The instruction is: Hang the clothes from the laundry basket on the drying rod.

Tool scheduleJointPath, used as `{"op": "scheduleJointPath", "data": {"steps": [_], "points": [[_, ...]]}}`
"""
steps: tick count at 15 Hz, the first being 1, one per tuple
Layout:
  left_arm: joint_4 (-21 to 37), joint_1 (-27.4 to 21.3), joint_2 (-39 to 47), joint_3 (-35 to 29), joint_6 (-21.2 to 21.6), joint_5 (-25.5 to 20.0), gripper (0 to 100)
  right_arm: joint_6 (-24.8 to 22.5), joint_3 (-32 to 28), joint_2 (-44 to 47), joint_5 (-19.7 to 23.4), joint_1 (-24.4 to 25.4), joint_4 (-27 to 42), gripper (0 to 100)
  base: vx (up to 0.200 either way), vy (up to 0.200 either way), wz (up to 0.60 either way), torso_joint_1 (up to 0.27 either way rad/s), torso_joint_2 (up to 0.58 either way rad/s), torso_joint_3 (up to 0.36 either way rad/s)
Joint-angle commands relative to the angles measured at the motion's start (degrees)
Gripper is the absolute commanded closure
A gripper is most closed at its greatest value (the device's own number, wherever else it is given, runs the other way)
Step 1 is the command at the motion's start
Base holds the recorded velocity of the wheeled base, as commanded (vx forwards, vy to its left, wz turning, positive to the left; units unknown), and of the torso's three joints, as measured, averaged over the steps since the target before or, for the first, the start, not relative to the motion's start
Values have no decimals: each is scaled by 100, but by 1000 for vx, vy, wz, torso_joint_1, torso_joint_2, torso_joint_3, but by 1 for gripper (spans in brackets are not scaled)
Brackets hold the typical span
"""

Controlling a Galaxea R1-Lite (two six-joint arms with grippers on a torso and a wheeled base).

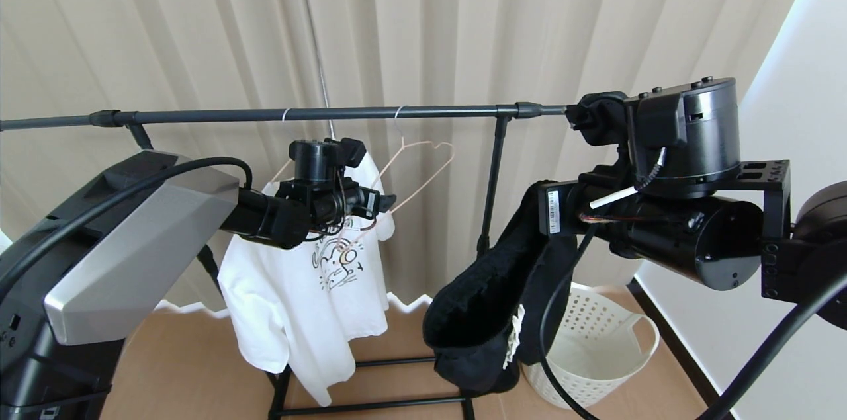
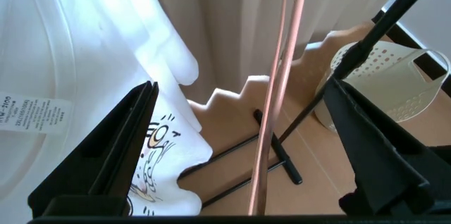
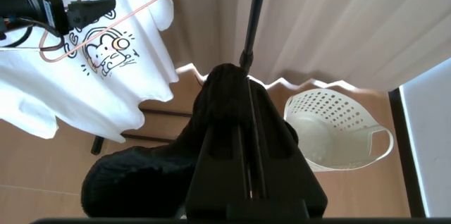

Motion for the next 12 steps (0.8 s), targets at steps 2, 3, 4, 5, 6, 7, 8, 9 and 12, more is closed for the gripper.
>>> {"op": "scheduleJointPath", "data": {"steps": [2, 3, 4, 5, 6, 7, 8, 9, 12], "points": [[-1, -30, 40, 71, -16, 7, 0, -10, 47, -44, 0, 3, -22, 100, 0, 0, 0, 0, 0, 0], [-10, -39, 58, 106, -16, 16, 0, -54, 47, -71, 0, 3, -22, 100, 0, 0, 0, 0, 0, 0], [-1, -39, 58, 80, -25, 16, 0, -54, 56, -88, 0, 3, -22, 100, 0, 0, 0, 0, 0, 0], [34, -39, 58, 1, -16, 25, 100, -62, 47, -88, 0, -5, -22, 100, 0, 0, 0, 0, 0, 0], [34, -39, 40, -17, -16, 25, 100, -62, 47, -88, 0, -5, -22, 100, 0, 0, 0, 0, 0, 0], [25, -39, 23, -8, -16, 25, 100, -62, 56, -88, 0, 3, -22, 100, 0, 0, 0, 0, 0, 0], [-1, -39, 23, -8, -25, 33, 100, -62, 56, -97, 0, 3, -22, 100, 0, 0, 0, 0, 0, 0], [-1, -39, 23, 1, -25, 51, 100, -62, 56, -132, 0, 3, -22, 100, 0, 0, 0, 0, 0, 0], [-1, -39, -74, -8, -52, 42, 100, -62, 56, -132, 0, 3, -22, 100, 0, 0, 0, 0, 0, 0]]}}
